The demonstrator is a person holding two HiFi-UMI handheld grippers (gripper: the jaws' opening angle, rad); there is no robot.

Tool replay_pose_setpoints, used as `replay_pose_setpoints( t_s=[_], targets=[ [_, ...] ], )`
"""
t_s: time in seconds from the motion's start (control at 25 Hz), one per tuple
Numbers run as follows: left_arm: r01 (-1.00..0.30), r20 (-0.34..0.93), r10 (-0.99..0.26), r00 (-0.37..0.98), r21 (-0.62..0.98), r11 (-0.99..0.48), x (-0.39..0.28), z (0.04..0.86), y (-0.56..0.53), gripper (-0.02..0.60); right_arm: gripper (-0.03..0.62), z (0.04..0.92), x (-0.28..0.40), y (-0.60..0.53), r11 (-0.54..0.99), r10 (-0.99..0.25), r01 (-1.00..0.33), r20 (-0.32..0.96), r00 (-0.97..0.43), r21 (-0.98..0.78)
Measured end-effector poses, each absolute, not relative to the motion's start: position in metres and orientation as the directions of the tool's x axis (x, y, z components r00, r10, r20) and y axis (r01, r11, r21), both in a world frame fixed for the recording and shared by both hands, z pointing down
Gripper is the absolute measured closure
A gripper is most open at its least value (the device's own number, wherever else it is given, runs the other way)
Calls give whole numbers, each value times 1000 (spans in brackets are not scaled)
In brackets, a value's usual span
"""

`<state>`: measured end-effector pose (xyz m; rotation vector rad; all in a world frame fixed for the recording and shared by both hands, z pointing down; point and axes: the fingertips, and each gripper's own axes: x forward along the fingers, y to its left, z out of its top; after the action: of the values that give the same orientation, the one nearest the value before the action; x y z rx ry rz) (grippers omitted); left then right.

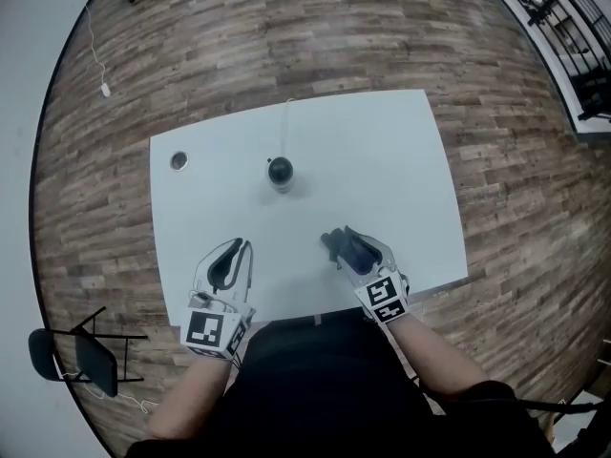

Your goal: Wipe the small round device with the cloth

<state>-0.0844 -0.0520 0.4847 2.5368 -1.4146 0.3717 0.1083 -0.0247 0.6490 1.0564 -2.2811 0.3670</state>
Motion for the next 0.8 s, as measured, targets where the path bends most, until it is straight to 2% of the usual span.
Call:
replay_pose_setpoints(
  t_s=[0.8],
  targets=[
    [-850,369,-777,509,76,-521,-90,494,-43,532,362,686,107,-17,619,-526,-784,716,-459,-48]
  ],
)
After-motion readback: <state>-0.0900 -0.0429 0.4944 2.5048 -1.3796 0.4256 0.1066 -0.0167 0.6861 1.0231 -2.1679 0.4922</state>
